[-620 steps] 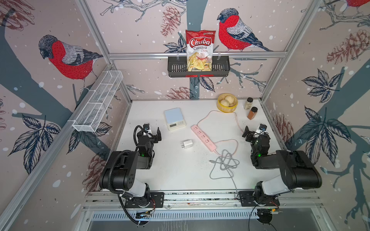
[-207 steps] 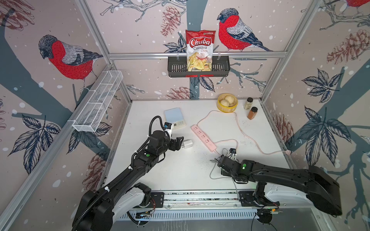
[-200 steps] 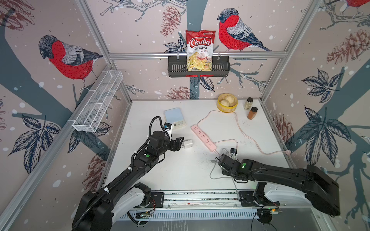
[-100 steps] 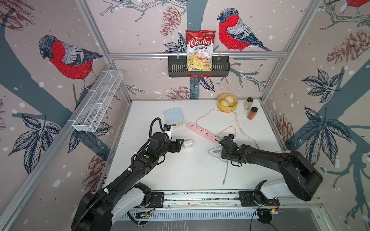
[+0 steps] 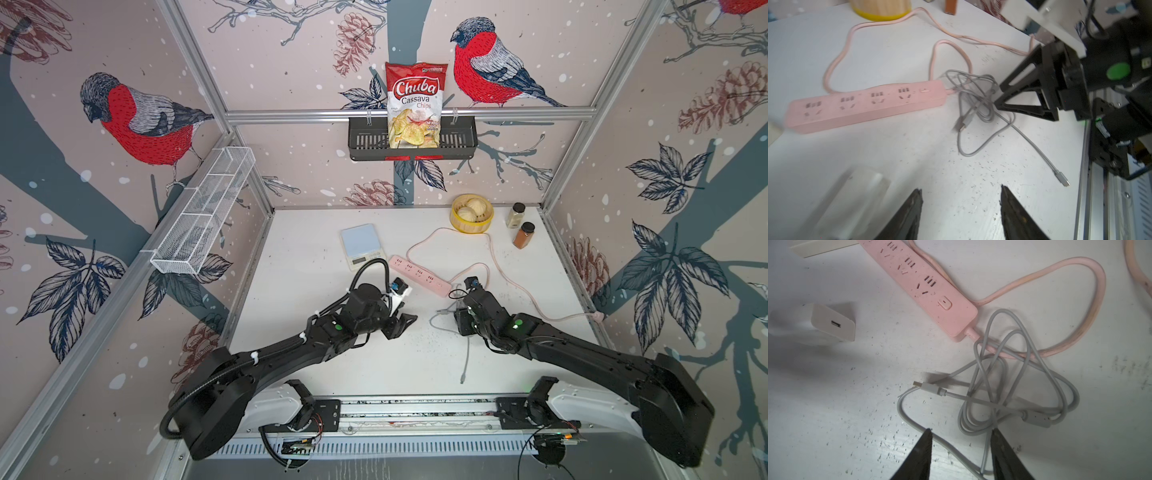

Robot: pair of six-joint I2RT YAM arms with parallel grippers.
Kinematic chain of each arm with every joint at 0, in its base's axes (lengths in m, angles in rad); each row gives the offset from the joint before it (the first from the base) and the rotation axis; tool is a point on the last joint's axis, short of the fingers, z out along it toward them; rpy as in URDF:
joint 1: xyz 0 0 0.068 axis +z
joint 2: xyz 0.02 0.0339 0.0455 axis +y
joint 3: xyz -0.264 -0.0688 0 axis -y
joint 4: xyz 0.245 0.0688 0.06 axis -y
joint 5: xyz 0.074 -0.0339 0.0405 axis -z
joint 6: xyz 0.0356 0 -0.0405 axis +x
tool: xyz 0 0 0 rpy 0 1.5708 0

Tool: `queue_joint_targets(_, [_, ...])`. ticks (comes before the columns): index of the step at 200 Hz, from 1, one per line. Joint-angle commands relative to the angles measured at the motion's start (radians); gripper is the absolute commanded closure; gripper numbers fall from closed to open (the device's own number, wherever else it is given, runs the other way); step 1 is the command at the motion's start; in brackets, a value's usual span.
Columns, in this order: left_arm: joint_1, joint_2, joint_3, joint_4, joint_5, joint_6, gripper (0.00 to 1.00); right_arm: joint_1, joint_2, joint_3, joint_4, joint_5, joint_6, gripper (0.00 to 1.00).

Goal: Charge the electronic scale
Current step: Pick up the charging cable from the center of the board.

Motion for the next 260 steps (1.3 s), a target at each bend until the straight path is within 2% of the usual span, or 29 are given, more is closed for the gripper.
queue_joint_targets(1, [-0.022, 0.084, 0.006, 0.204, -0.014, 0.111, 0.37, -0.083, -0.086, -0.042, 0.058, -0.136, -0.027, 0.53])
queue_joint_targets(30, [-0.022, 0.265, 0.129, 0.187, -0.006, 0.173, 0.33, -0.188, -0.220, -0.107, 0.111, -0.238, -0.038, 0.53])
queue_joint_targets(63, [-0.022, 0.482, 0.275, 0.171, -0.002, 0.149, 0.43, -0.206, -0.314, -0.132, 0.117, -0.229, -0.072, 0.51])
queue_joint_targets(86, [-0.022, 0.541, 0.281, 0.252, 0.010, 0.131, 0.43, -0.206, -0.341, -0.155, 0.143, -0.238, -0.073, 0.51])
queue_joint_targets(133, [-0.011, 0.641, 0.349, 0.229, 0.093, 0.153, 0.44, -0.203, -0.340, -0.167, 0.153, -0.292, -0.088, 0.52])
queue_joint_targets(155, [0.012, 0.678, 0.375, 0.223, 0.151, 0.142, 0.52, -0.204, -0.345, -0.165, 0.149, -0.294, -0.089, 0.52])
queue_joint_targets(172, [0.029, 0.693, 0.388, 0.220, 0.195, 0.130, 0.62, -0.201, -0.356, -0.165, 0.145, -0.291, -0.088, 0.52])
queue_joint_targets(199, [0.039, 0.678, 0.386, 0.208, 0.229, 0.135, 0.88, -0.203, -0.377, -0.162, 0.145, -0.288, -0.090, 0.52])
queue_joint_targets(216, [0.039, 0.635, 0.378, 0.177, 0.236, 0.155, 0.99, -0.203, -0.390, -0.155, 0.147, -0.285, -0.100, 0.52])
queue_joint_targets(260, [0.045, 0.463, 0.387, -0.036, 0.225, 0.249, 1.00, -0.202, -0.398, -0.087, 0.126, -0.298, -0.193, 0.50])
